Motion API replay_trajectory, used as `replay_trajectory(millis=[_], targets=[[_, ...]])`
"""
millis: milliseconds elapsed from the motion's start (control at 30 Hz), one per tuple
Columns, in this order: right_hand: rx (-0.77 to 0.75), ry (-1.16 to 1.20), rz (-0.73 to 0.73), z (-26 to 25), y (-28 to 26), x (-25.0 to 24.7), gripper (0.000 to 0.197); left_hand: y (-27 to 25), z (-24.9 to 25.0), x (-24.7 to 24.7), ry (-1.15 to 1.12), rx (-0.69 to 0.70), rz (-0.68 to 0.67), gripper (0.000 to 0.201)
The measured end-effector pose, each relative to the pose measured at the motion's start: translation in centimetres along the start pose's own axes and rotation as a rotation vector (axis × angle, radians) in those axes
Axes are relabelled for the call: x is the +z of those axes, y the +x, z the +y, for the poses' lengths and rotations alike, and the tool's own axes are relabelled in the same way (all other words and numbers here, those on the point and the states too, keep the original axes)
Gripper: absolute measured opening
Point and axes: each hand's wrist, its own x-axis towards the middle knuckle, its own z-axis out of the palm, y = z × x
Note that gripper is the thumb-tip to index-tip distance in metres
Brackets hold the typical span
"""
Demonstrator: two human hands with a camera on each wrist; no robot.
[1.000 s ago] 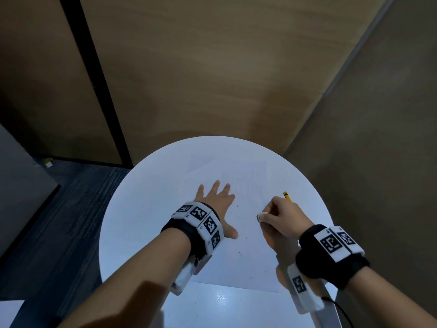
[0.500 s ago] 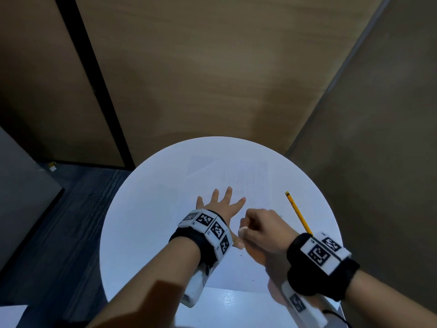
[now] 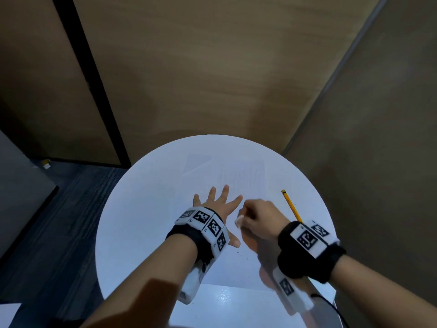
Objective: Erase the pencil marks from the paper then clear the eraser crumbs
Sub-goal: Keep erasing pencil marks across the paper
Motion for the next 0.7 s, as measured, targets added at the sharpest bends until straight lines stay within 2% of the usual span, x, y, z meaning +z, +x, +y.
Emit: replay_trajectory(millis=[133,300,333,400,500,567,633,700], targets=[[0.067,0.027,0.172,-0.2,2.0,-0.2,0.009,0.1,0.0,0.3,-0.015,-0.010,0.008,0.121],[-0.083,-0.035,-0.014,-1.4,-0.6,1.5,0.009,0.1,0.2,-0.1,-0.016,-0.035,0.027,0.108],[-0.086,-0.054,-0.019,-1.3,-0.5,1.2,0.009,0.1,0.2,-0.1,-0.019,-0.032,0.027,0.111],[-0.019,-0.058,0.045,-0.9,0.8,0.3,0.006,0.2,0.0,0.2,-0.029,-0.013,0.024,0.120],[0.087,0.007,0.154,-0.2,2.2,-0.7,0.012,0.1,-0.2,0.5,-0.032,-0.002,0.023,0.123],[0.034,-0.011,0.092,-0.3,1.5,0.0,0.009,0.1,-0.2,0.3,-0.046,0.006,0.023,0.119],[-0.048,-0.030,-0.040,-0.6,-0.2,0.6,0.003,0.0,-0.1,0.1,-0.032,0.011,0.008,0.113],[-0.073,-0.028,-0.131,-0.3,-0.8,0.2,0.017,0.1,0.0,0.0,-0.015,0.017,0.000,0.109]])
